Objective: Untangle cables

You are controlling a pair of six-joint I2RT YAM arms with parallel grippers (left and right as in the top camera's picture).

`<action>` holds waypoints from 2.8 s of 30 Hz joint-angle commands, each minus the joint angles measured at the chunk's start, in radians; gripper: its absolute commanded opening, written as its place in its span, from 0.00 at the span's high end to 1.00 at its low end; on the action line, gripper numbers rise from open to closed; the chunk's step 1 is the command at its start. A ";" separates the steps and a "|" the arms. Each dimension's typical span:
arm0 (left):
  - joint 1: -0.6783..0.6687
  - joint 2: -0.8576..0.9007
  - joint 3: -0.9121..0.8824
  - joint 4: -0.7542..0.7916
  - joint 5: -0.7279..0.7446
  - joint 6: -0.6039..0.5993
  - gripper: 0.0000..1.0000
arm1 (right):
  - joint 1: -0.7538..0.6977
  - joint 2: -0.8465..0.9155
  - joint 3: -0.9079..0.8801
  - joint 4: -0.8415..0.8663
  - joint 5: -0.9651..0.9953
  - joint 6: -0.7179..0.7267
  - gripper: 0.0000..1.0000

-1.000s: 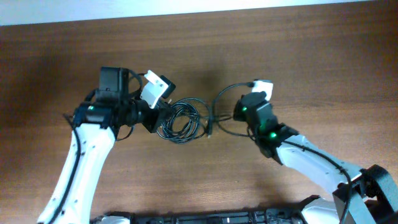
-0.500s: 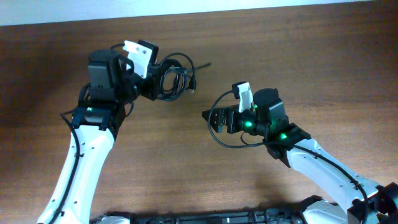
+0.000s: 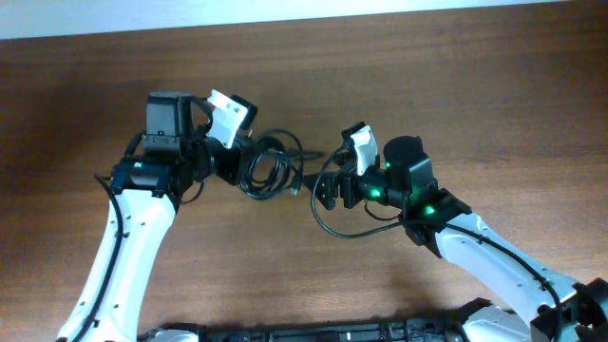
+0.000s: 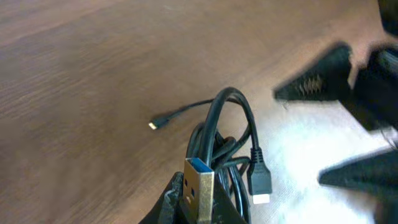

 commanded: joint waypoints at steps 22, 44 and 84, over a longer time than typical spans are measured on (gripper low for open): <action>-0.065 0.000 0.007 -0.011 -0.116 -0.391 0.01 | 0.055 0.068 0.003 0.209 0.179 0.413 0.96; -0.053 0.169 -0.053 0.164 -0.013 -0.134 1.00 | -0.020 0.068 0.003 0.192 0.062 0.310 0.31; 0.000 0.169 -0.053 0.150 -0.275 -1.300 1.00 | 0.381 0.227 0.004 0.491 0.267 0.010 0.96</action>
